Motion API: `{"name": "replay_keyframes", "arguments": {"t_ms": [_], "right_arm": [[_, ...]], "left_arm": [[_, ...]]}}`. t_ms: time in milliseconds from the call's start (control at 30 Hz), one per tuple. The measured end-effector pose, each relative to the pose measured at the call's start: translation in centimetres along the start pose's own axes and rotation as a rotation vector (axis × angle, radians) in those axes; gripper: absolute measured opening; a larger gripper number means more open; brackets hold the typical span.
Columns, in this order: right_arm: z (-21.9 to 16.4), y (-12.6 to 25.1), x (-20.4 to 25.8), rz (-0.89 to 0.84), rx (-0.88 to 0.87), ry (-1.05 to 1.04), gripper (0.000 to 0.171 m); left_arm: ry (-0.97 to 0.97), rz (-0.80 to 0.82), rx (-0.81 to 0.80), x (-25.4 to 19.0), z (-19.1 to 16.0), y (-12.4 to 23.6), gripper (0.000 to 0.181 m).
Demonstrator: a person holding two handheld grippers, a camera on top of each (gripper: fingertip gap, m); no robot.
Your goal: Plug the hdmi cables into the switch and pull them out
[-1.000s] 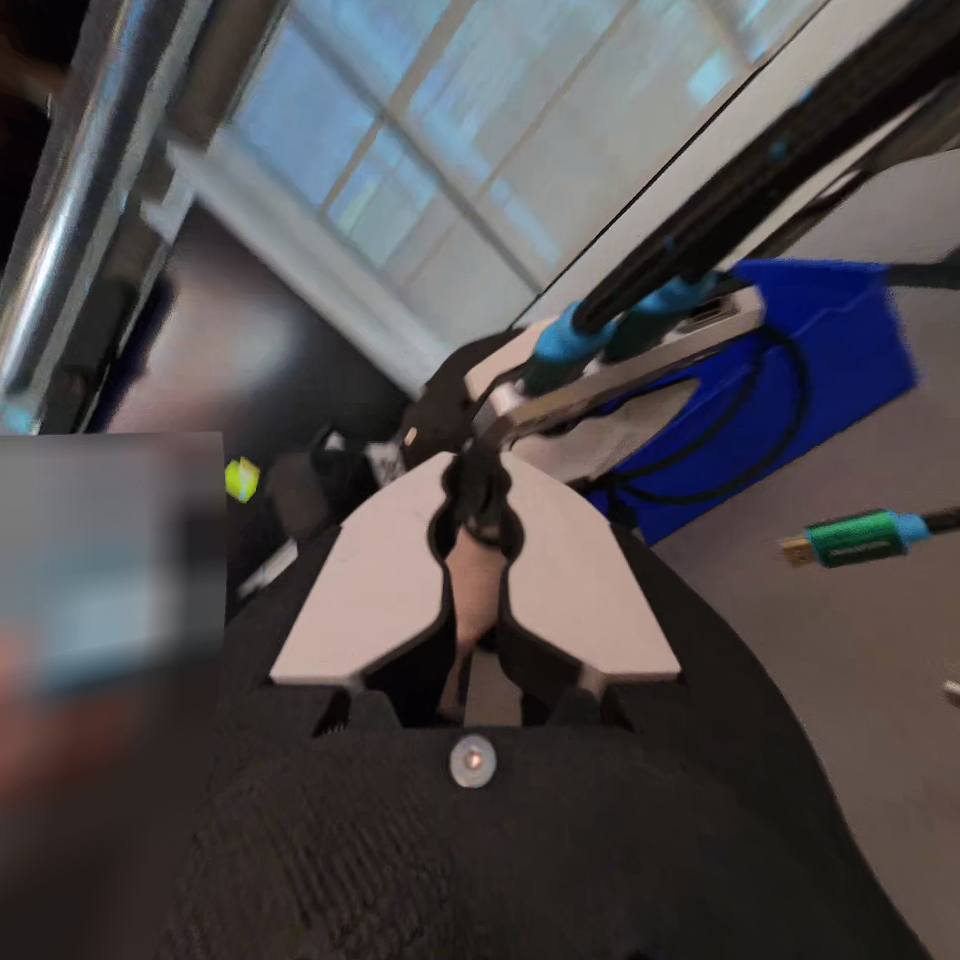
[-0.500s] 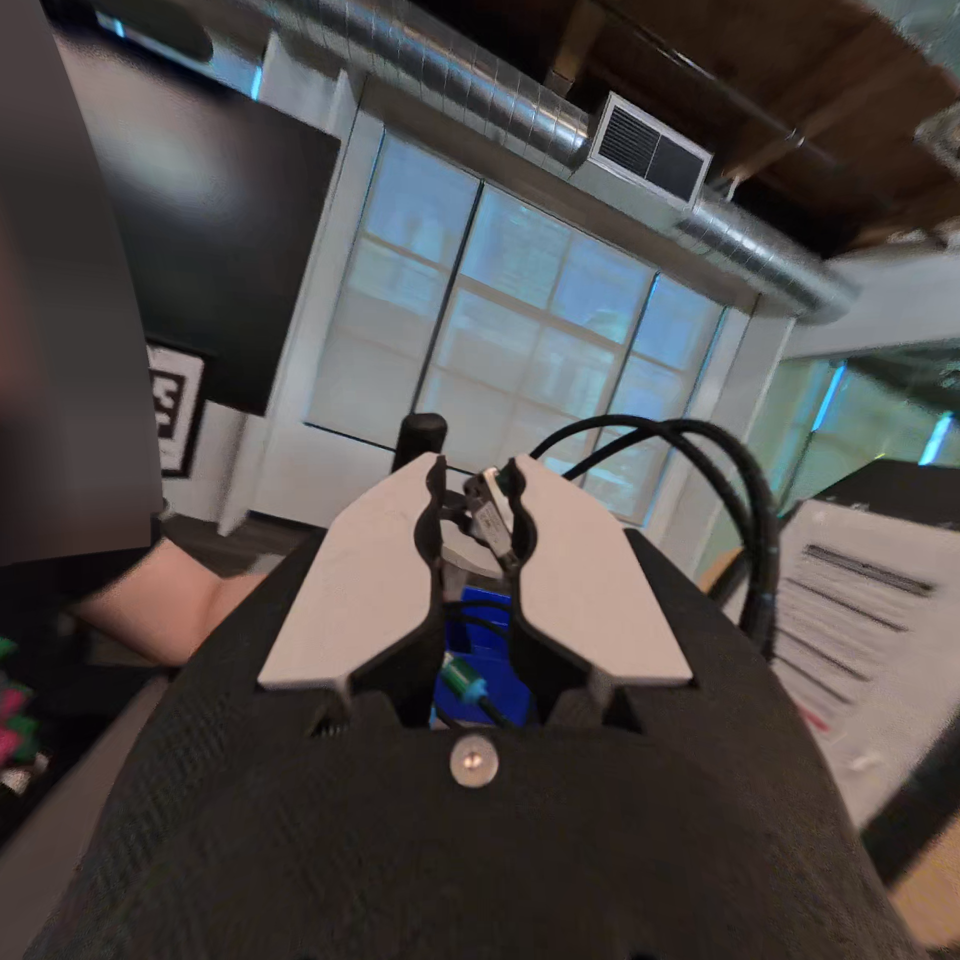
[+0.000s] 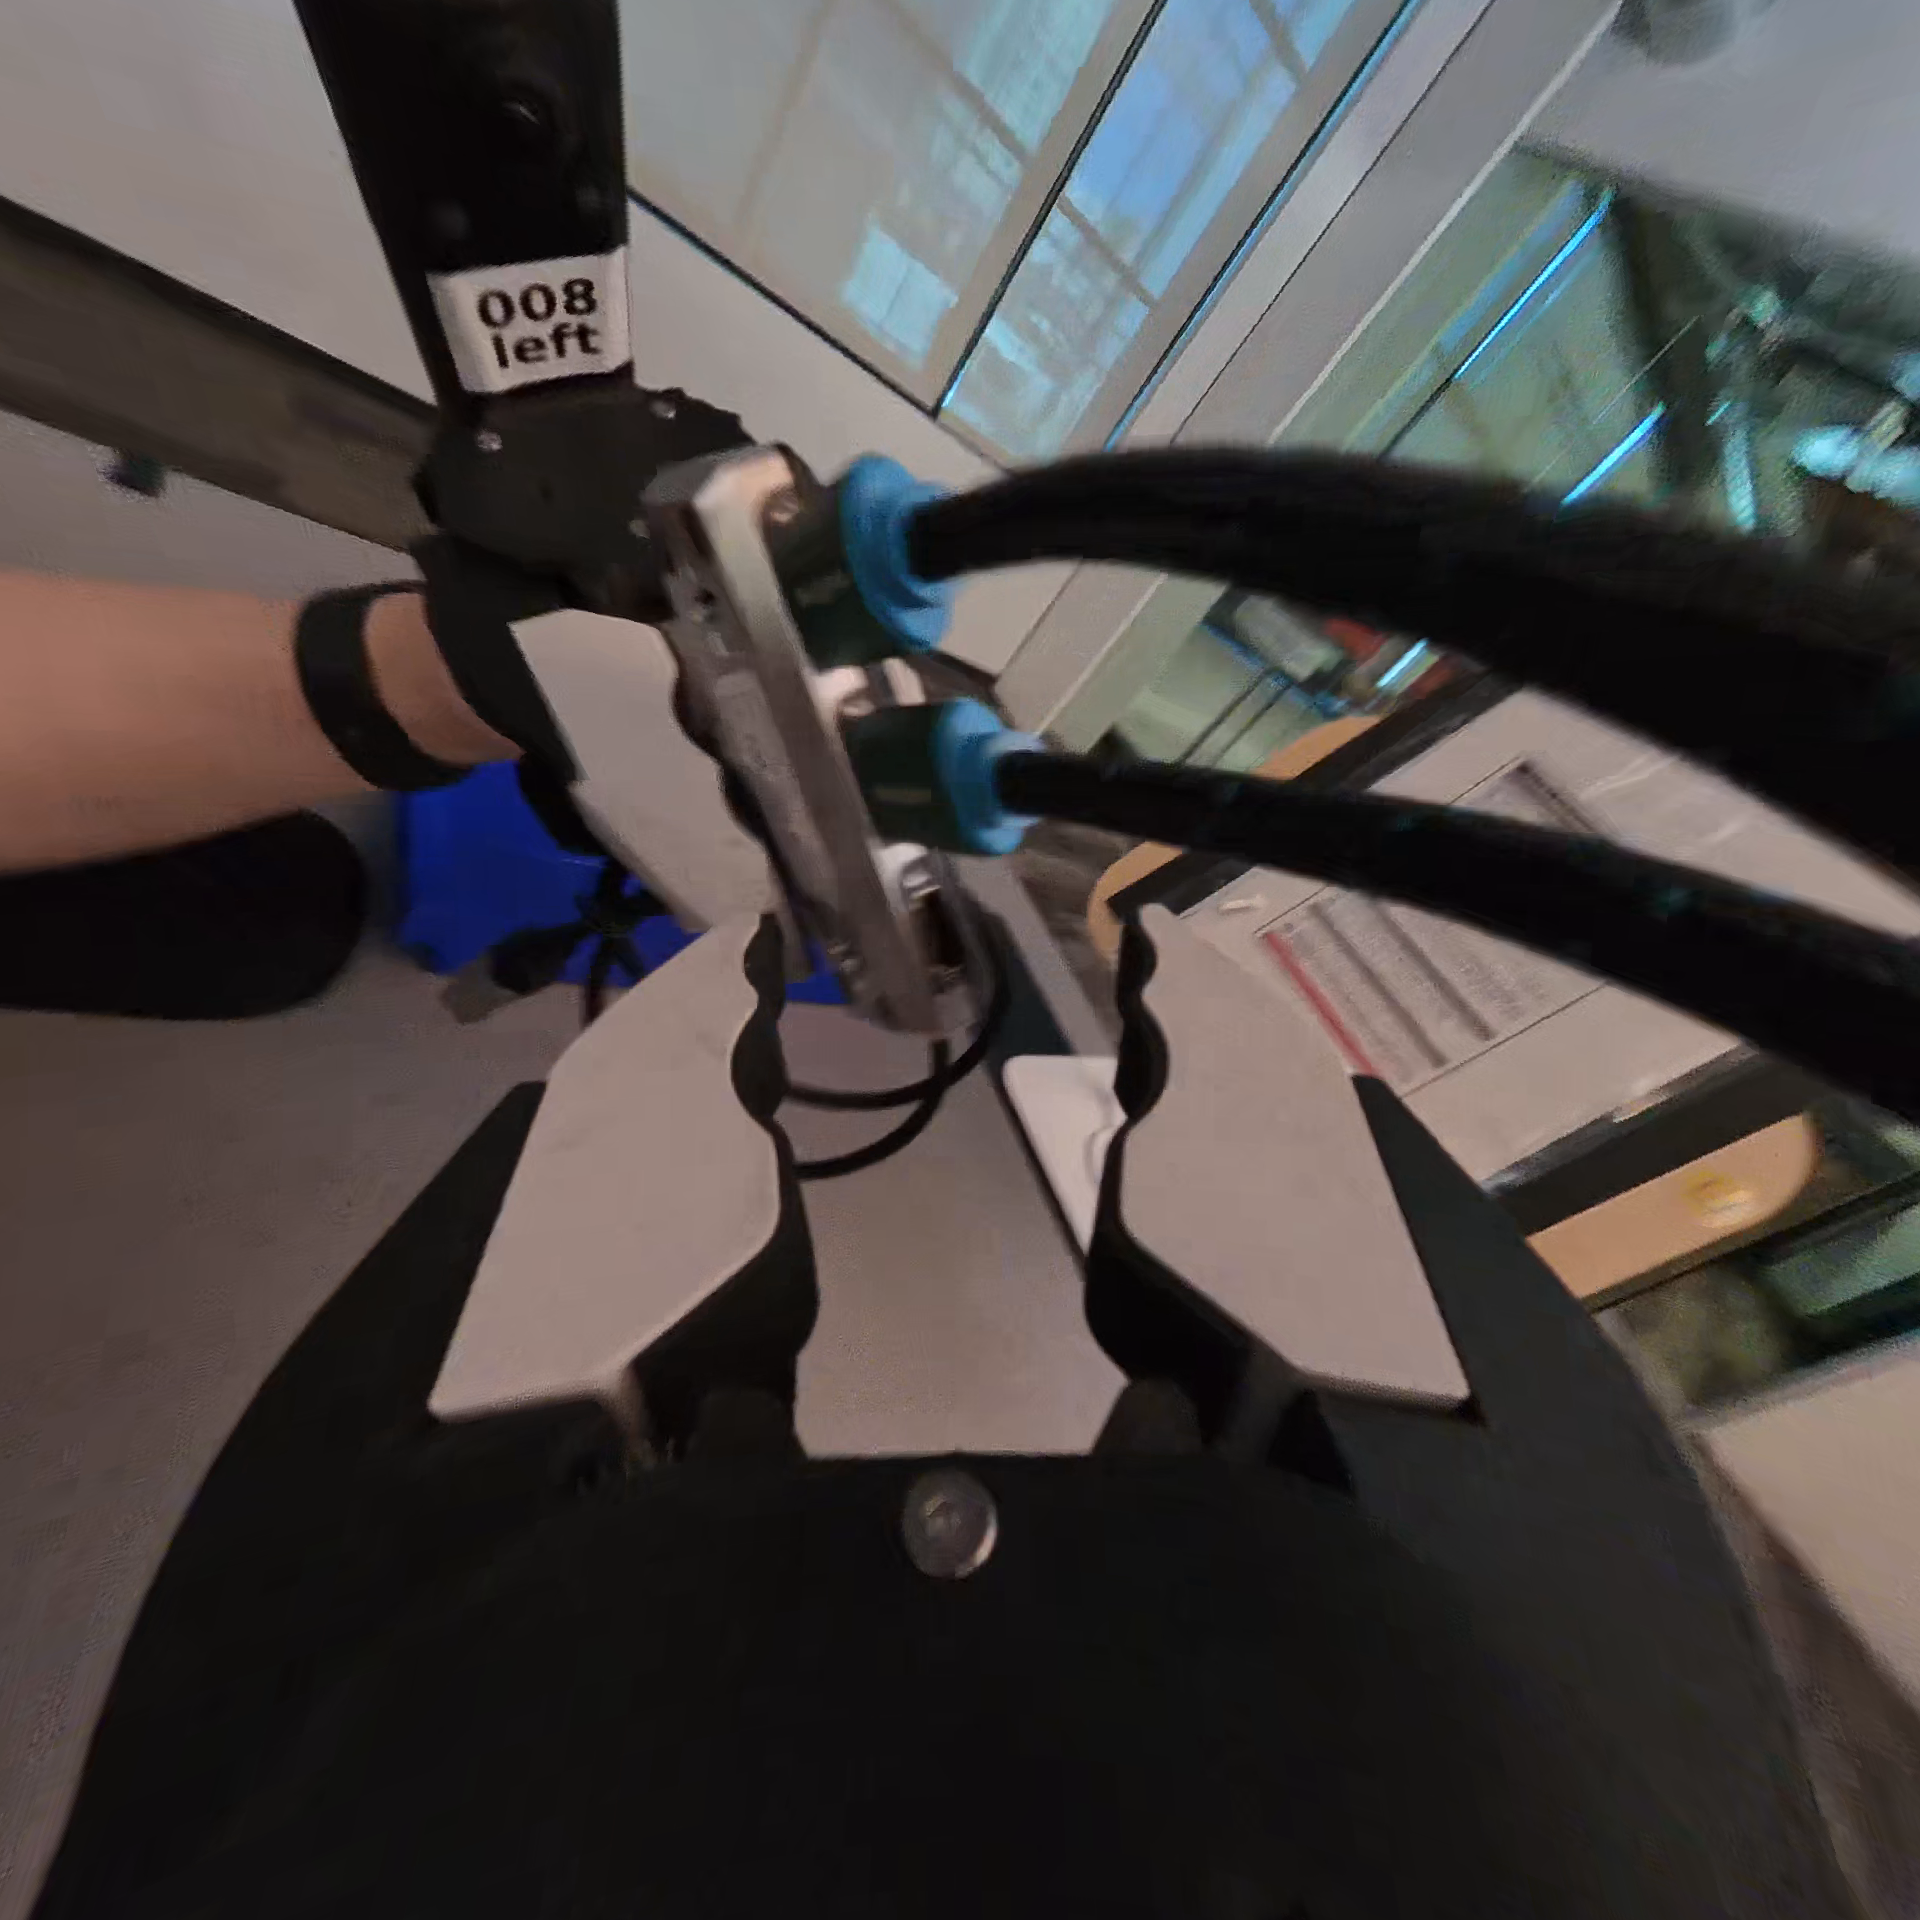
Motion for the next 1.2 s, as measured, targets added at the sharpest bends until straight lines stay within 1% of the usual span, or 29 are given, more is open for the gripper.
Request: {"name": "replay_keyframes", "arguments": {"t_ms": [33,67,100,167,233,267,300,333,367,467,600,633,700,767,800,867,933,967,1033,1100,1133,1167,1200], "right_arm": [[0.1,0.2,0.2,0.020,-0.048,0.013,0.055],[0.3,0.6,0.8,0.096,-0.093,-0.002,0.035],[0.3,0.9,1.1,0.152,-0.107,-0.014,0.028],[0.0,1.0,0.8,0.203,-0.077,-0.028,0.026],[-0.6,0.8,0.7,0.220,-0.044,-0.014,0.024],[-0.9,0.7,0.5,0.205,-0.026,0.012,0.023],[-1.3,0.6,0.3,0.180,-0.008,0.043,0.023],[-1.6,0.5,0.0,0.149,0.015,0.086,0.023],[-1.9,0.3,-0.2,0.105,0.037,0.138,0.023],[-2.3,0.0,-0.2,0.024,0.072,0.303,0.023],[-2.8,-0.3,0.6,0.017,0.106,0.432,0.023],[-2.8,-0.4,0.8,0.022,0.107,0.451,0.023],[-3.1,-0.6,1.0,0.019,0.123,0.473,0.023],[-3.6,-0.8,0.7,0.001,0.123,0.469,0.025],[-3.6,-0.9,0.4,-0.029,0.092,0.471,0.026],[-2.9,-0.9,-0.6,-0.152,-0.013,0.466,0.032],[-2.2,-0.6,-1.2,-0.210,-0.060,0.416,0.027],[-1.9,-0.5,-1.1,-0.201,-0.076,0.353,0.024],[-1.4,-0.8,-0.6,-0.144,-0.072,0.157,0.017],[-0.7,-1.2,-0.3,-0.109,-0.089,-0.086,0.016],[-0.7,-1.3,-0.4,-0.108,-0.091,-0.174,0.015],[-0.9,-1.5,-0.6,-0.114,-0.085,-0.246,0.015],[-1.1,-1.7,-0.6,-0.103,-0.079,-0.303,0.020]], "left_arm": [[-0.018,-0.032,-0.019,-0.5,0.2,-0.3,0.022],[-0.026,-0.050,-0.035,-0.8,0.3,-0.4,0.023],[-0.005,-0.079,-0.051,-1.0,0.5,-0.6,0.023],[0.041,-0.114,-0.058,-1.1,0.4,-0.9,0.023],[0.062,-0.098,-0.028,-1.0,-0.1,-1.1,0.023],[0.069,-0.059,-0.011,-0.6,-0.3,-0.8,0.027],[0.076,-0.018,-0.014,-0.3,-0.2,-0.3,0.036],[0.075,0.005,-0.021,0.0,0.0,0.4,0.040],[0.072,0.021,-0.014,0.2,0.3,1.0,0.040],[0.026,0.066,0.059,0.1,0.8,1.7,0.044],[-0.034,0.105,0.240,-0.2,-0.5,-0.2,0.048],[-0.051,0.112,0.271,-0.2,-1.0,-0.8,0.045],[-0.111,0.129,0.292,-0.3,-1.4,-1.5,0.027],[-0.145,0.139,0.328,-0.1,-1.9,-1.9,0.024],[-0.149,0.152,0.350,0.1,-2.1,-2.0,0.023],[-0.155,0.230,0.398,1.2,-2.7,-1.5,0.021],[-0.165,0.329,0.459,2.5,-3.4,-0.5,0.021],[-0.179,0.389,0.478,3.2,-3.6,0.1,0.021],[-0.261,0.493,0.523,3.9,-3.9,0.8,0.021],[-0.373,0.556,0.577,4.1,-4.1,0.8,0.021],[-0.400,0.588,0.583,4.2,-4.1,0.9,0.021],[-0.402,0.604,0.574,4.3,-4.0,1.0,0.021],[-0.405,0.607,0.557,4.3,-3.9,1.1,0.021]]}}
Point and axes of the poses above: each gripper's, where its closed fingertips meet, y back along the fingers, z out of its top, x = y × z across the jaws, the point moved 5 cm from there along y, back along the fingers, and after that the axes turned 13 degrees about -z, right-handed, at the moved point
